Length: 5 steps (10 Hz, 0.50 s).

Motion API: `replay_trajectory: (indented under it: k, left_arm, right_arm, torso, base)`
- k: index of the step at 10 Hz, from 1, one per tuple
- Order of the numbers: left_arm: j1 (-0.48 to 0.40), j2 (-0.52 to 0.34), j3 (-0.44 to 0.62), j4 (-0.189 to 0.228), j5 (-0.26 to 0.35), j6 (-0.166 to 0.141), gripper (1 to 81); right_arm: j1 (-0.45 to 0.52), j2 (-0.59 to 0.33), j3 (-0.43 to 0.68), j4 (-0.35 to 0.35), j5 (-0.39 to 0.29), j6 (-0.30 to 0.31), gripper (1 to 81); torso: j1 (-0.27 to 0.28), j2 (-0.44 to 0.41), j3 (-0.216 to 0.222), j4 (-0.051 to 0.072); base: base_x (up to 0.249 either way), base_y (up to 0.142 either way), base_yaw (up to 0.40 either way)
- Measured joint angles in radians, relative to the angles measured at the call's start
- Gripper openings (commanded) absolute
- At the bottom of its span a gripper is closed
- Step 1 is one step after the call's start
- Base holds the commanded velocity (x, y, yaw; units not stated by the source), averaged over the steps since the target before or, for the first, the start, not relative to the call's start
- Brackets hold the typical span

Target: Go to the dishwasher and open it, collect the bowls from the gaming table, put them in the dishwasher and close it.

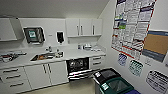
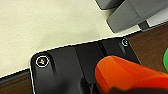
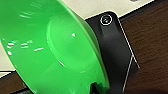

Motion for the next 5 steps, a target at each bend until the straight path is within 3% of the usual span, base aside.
replay_trajectory:
  k: [5]
  left_arm:
    - [-0.003,-0.016,-0.008,0.0,0.004,0.0,1.0]
  right_arm:
    - [0.006,0.008,0.0,0.0,0.007,-0.003,1.0]
  torso:
    - [0.001,0.0,0.0,0.0]
  base:
    - [0.115,0.071,0.0]
